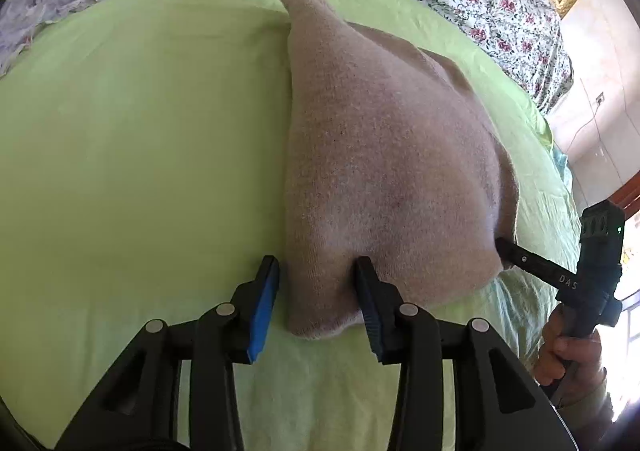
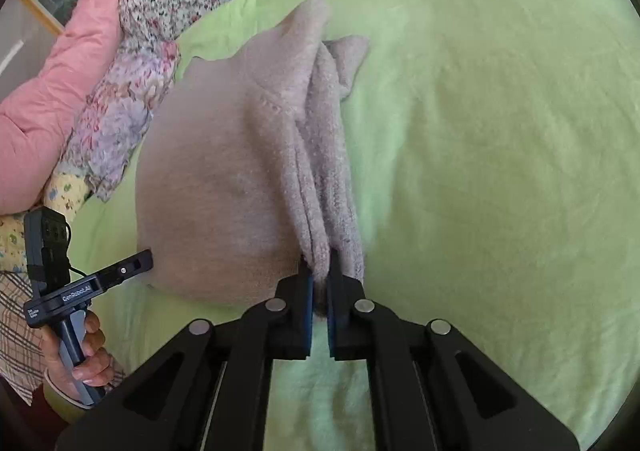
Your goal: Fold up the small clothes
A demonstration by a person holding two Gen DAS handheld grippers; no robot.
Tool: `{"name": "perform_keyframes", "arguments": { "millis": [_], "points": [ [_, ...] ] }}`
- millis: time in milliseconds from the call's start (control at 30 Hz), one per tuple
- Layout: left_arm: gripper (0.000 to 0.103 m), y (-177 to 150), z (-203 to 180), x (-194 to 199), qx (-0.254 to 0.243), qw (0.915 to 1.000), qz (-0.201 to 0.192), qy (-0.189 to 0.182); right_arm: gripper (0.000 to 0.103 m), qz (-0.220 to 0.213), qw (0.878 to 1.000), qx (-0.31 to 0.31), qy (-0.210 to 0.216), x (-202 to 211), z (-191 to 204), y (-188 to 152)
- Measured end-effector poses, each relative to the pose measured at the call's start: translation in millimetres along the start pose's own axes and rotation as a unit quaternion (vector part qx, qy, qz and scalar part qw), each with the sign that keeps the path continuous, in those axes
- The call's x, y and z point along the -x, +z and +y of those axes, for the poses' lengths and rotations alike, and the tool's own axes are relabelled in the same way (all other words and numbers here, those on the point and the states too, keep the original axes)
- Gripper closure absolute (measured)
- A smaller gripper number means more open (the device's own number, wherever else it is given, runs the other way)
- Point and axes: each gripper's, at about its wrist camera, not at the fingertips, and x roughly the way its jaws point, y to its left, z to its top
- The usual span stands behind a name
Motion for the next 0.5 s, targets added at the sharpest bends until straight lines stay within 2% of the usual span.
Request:
{"name": "perform_keyframes", "arguments": {
  "millis": [167,233,300,500],
  "points": [
    [0.055,-4.8,5.2,7.7,0.021,0.9997,-0.003,-0.013,0.098,-0.002,1.000,0.010,-0.023,13.0,11.3,-2.2],
    [0.051,-8.9,6.0,12.2,0.021,0.9998,-0.003,-0.005,0.096,-0.006,0.999,0.009,-0.032,21.7,14.1,-4.7],
    [0.042,-11.5,2.2,18.2,0.016,0.9998,-0.007,0.007,0.094,-0.011,0.999,0.006,-0.042,29.1,17.4,-8.0],
    [0.034,-19.2,-16.2,47.4,-0.017,0.9989,-0.033,0.029,0.094,-0.057,0.998,0.010,-0.040,70.4,37.1,-16.0]
  ]
}}
